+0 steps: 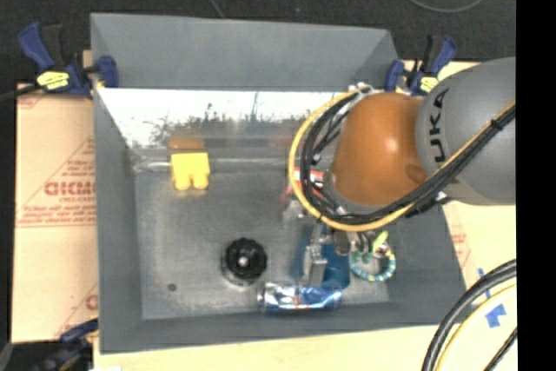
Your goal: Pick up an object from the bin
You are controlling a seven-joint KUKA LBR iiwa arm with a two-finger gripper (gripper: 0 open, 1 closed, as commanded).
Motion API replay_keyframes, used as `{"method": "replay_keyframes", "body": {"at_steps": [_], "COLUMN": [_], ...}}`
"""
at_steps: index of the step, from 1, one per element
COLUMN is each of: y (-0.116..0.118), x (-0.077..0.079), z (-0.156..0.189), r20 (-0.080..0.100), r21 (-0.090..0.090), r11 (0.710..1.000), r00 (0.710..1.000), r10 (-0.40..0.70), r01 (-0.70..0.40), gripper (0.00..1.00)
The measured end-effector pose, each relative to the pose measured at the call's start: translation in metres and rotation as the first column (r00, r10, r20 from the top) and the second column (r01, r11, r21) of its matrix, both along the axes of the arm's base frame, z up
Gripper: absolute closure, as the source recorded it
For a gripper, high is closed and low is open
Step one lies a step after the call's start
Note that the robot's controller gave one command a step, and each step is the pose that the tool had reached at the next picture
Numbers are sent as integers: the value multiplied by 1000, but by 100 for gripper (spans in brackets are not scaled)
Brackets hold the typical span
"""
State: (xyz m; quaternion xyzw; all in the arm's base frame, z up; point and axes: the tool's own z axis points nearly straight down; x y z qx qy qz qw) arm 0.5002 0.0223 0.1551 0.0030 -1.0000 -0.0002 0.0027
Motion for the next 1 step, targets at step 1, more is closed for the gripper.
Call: {"method": "replay_keyframes", "body": {"at_steps": [1], "y": [0], "x": [2], "z": [4], "r20": [8], "r21": [0], "r11": [1000], "r00": [1000], "r10": [-1], "r01": [1], "gripper": [0]}}
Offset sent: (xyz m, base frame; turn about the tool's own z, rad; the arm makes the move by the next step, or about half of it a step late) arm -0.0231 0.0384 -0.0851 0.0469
